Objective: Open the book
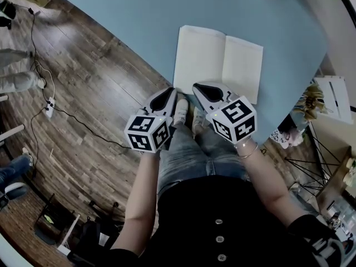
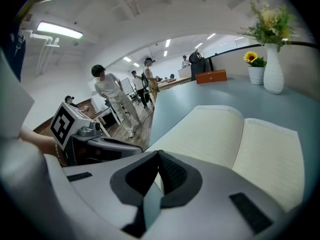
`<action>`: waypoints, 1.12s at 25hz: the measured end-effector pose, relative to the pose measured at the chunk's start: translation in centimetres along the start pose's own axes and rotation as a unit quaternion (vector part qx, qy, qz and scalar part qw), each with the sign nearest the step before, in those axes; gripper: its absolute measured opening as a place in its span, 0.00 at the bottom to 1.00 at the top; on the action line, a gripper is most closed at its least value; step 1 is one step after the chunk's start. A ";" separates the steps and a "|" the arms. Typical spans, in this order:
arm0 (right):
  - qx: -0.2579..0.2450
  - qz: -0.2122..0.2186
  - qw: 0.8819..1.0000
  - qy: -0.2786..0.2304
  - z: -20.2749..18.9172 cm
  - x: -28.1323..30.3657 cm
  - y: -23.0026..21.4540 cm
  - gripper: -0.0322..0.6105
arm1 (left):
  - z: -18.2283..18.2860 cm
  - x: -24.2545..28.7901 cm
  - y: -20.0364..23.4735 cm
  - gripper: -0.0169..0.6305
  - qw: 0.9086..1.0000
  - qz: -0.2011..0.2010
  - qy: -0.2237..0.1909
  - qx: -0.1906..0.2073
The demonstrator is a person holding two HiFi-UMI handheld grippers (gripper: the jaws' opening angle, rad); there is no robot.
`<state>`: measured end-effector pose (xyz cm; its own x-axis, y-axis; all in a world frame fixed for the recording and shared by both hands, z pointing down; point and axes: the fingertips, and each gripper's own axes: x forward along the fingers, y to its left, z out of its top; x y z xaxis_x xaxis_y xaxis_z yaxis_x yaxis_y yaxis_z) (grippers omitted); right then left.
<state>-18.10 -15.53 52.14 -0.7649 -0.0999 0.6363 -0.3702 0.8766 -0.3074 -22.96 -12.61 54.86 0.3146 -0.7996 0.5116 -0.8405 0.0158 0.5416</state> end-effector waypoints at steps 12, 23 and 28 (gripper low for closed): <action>0.006 0.000 1.000 0.002 -0.5 -0.2 0.2 0.05 | -0.5 0.4 0.2 0.06 1.000 -0.011 0.010 0.003; 0.007 -0.011 1.000 -0.007 -0.3 -1.3 -0.5 0.05 | 0.0 -0.1 0.8 0.16 1.000 0.019 0.015 0.012; 0.008 -0.020 1.000 -0.016 0.1 -2.0 -0.6 0.05 | 0.9 -0.7 0.1 0.16 1.000 0.015 0.003 0.014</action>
<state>-16.39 -15.85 51.00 -0.7663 -0.1501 0.6247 -0.4088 0.8640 -0.2940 -23.69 -12.60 53.95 0.2915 -0.7959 0.5306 -0.8617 0.0224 0.5070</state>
